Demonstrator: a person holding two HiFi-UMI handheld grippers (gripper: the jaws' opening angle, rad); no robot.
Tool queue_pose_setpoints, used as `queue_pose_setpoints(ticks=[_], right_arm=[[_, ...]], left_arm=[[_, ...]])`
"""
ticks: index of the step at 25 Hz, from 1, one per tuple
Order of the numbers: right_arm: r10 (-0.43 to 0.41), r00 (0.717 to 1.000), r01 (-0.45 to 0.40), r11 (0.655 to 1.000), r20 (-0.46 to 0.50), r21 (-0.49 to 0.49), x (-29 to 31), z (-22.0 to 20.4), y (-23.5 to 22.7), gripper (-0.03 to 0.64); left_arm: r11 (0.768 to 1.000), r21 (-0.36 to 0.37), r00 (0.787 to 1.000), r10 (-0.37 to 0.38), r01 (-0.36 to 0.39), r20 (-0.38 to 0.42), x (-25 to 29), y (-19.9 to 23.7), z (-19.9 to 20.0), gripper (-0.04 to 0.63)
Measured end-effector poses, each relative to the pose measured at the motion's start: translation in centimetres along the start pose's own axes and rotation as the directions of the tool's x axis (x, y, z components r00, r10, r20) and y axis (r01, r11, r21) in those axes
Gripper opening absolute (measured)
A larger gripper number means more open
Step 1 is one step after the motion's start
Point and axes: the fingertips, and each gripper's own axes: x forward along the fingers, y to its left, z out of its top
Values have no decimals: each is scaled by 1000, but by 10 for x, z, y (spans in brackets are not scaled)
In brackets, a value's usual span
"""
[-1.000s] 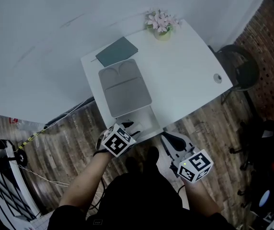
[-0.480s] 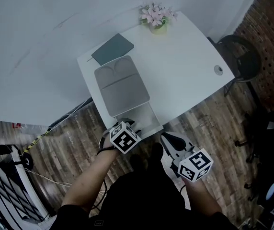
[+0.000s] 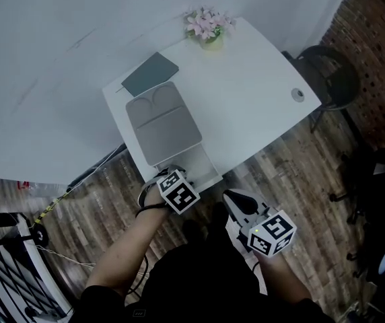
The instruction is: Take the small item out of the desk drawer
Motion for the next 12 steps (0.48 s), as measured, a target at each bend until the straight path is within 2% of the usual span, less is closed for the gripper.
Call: queue_pose_setpoints(ticks=[8, 12], right_arm=[[3, 1000, -3, 1000, -3, 1, -21, -4, 6, 17], [-12, 1000, 12, 1000, 2, 7, -30, -1, -1, 17]], left_arm=[[998, 32, 998, 57, -57, -20, 6, 2, -4, 167], [996, 4, 996, 89, -89, 31, -4, 4, 5, 167]])
